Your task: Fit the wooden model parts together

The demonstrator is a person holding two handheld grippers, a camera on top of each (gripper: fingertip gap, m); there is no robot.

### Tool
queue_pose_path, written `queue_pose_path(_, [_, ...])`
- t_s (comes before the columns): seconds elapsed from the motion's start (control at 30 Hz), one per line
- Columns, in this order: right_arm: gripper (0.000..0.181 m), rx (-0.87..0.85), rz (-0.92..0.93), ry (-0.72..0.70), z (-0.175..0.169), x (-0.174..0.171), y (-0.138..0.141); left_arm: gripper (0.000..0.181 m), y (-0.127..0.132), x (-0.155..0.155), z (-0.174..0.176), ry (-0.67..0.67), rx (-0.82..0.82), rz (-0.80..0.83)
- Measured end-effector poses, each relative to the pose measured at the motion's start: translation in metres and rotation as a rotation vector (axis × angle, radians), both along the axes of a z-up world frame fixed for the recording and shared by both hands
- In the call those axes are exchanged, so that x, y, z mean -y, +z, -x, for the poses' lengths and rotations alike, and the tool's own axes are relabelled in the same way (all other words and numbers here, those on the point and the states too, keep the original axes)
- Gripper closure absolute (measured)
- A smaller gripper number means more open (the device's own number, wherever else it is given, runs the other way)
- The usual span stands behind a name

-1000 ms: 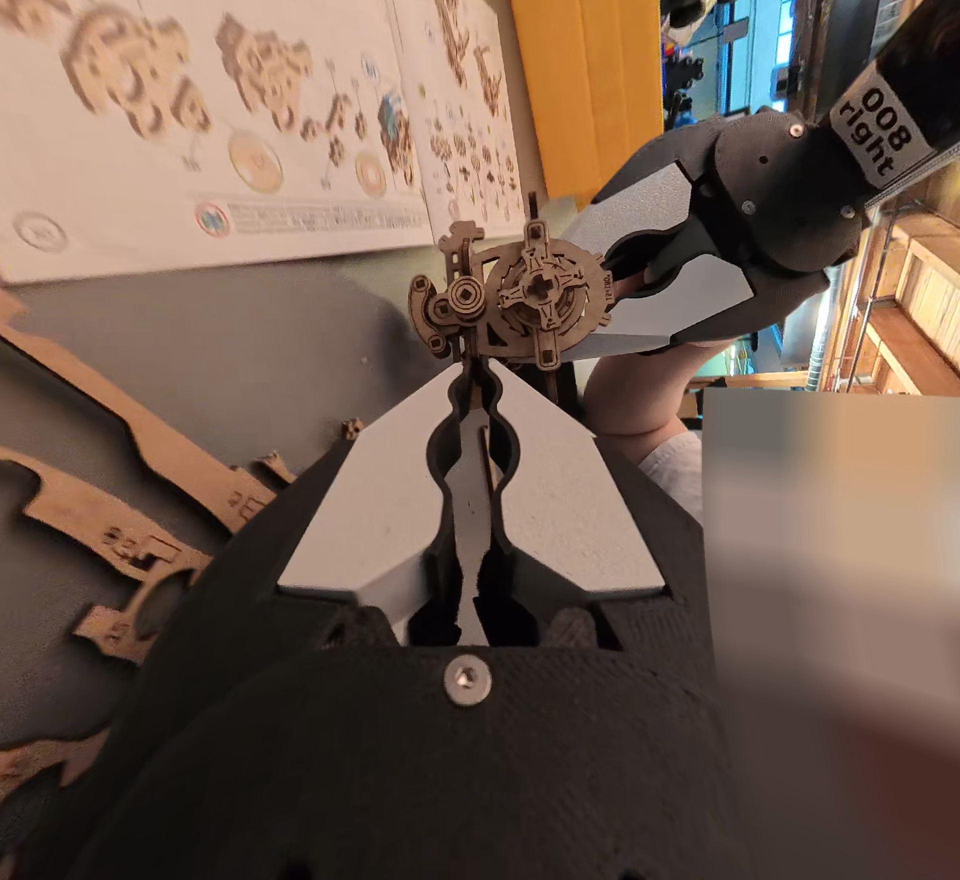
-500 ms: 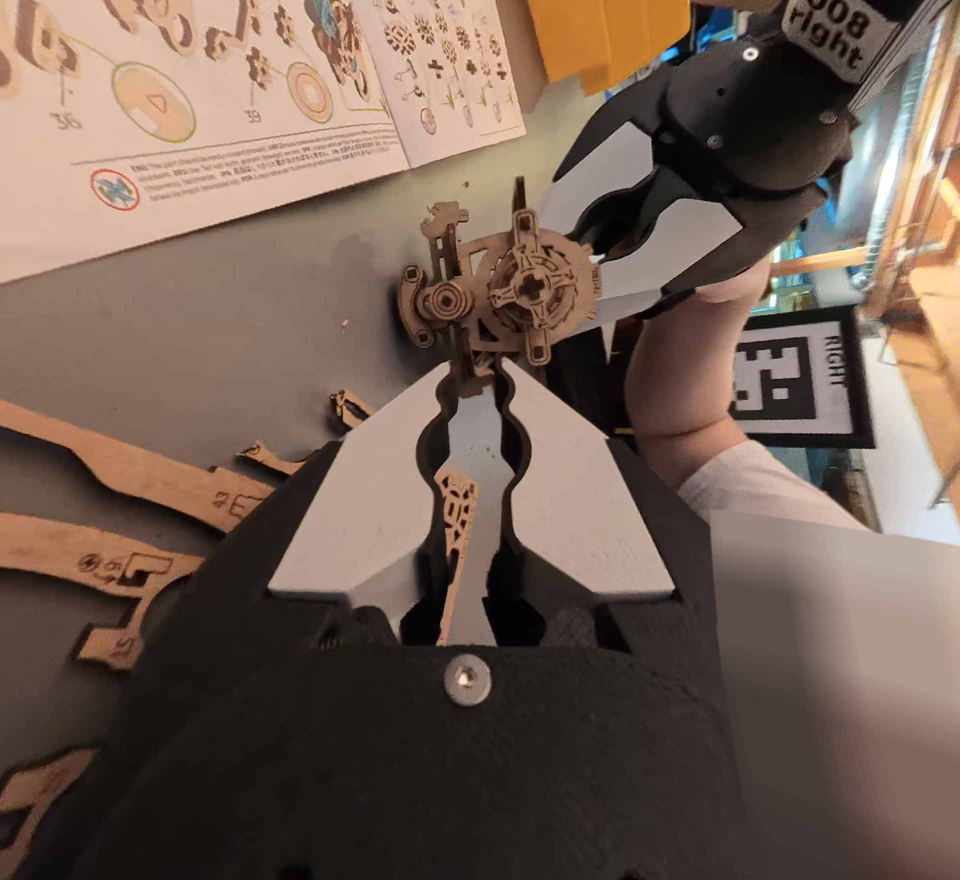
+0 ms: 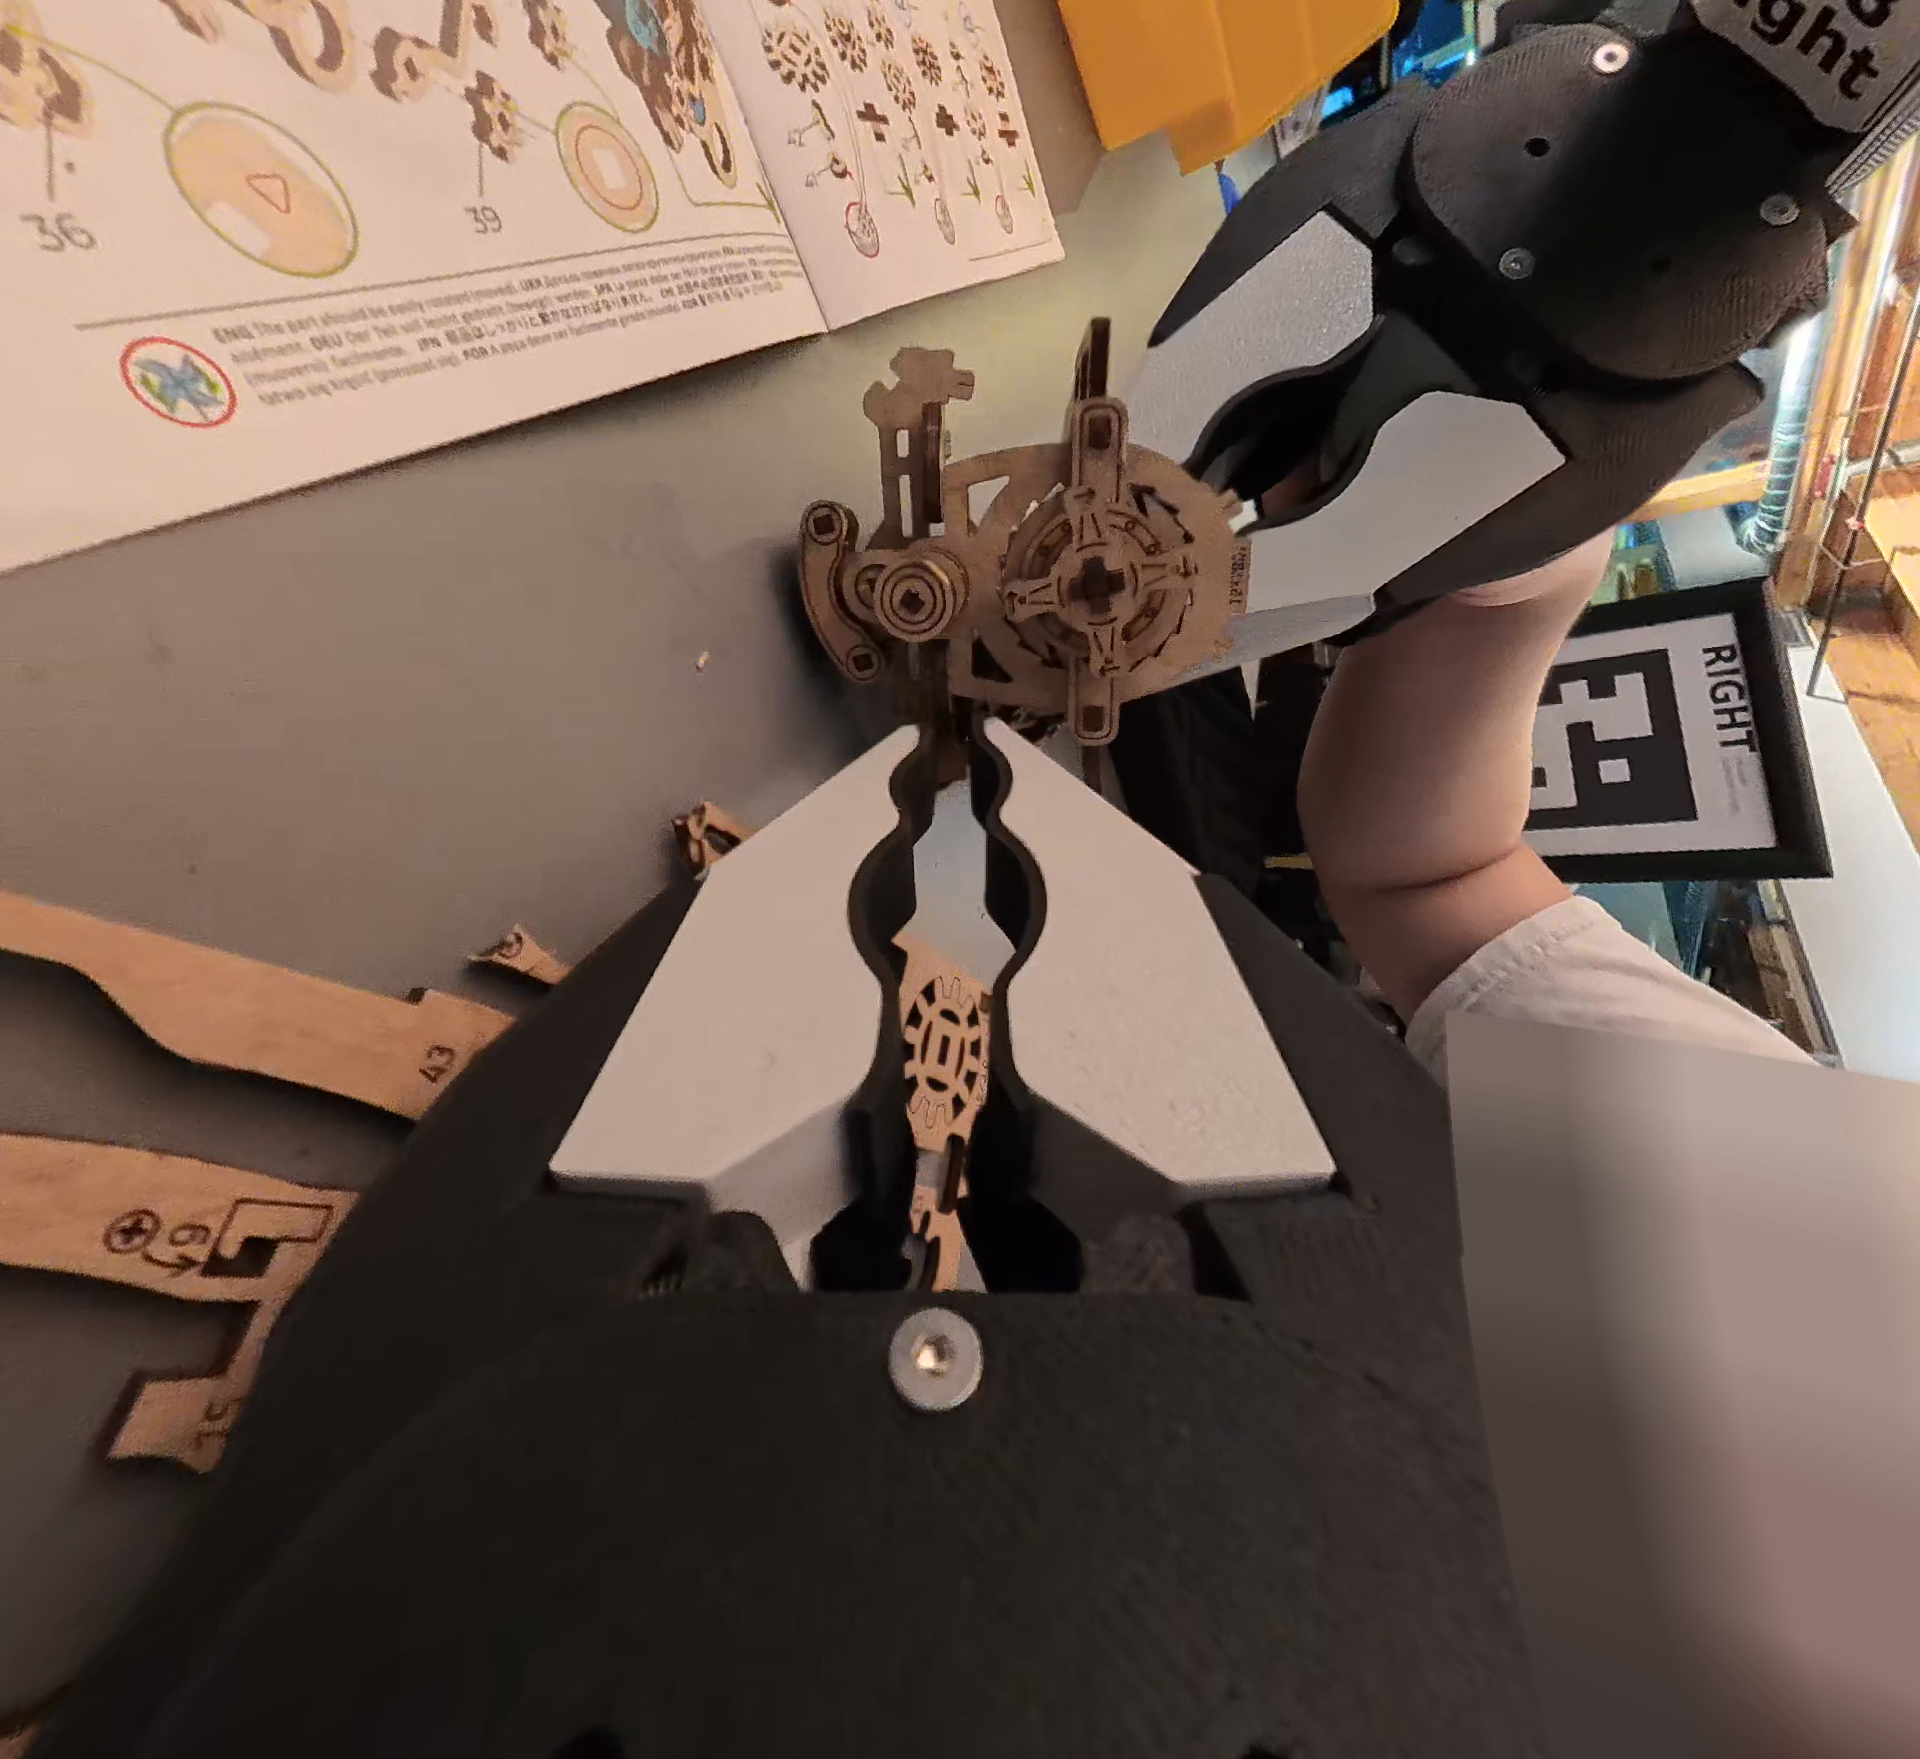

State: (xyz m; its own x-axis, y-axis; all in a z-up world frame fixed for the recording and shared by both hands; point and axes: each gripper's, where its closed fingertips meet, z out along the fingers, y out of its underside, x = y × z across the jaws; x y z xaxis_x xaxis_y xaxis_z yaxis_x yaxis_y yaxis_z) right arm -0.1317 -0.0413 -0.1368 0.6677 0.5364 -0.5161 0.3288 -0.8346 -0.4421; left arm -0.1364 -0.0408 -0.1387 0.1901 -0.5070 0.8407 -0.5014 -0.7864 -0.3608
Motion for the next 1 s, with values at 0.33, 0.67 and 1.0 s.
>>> queue_pose_path(0.33, [0.170, -0.021, -0.016, 0.004, -0.005, -0.005, 0.002, 0.181, 0.003, -0.006, -0.002, 0.015, 0.040, 0.025])
queue_pose_path(0.67, [0.171, 0.182, -0.161, 0.158, -0.006, -0.001, 0.011, 0.181, 0.013, 0.005, 0.000, -0.020, 0.097, 0.228])
queue_pose_path(1.0, [0.171, 0.295, -0.179, 0.214, -0.005, -0.001, 0.013, 0.181, 0.015, 0.005, 0.001, -0.005, 0.115, 0.308])
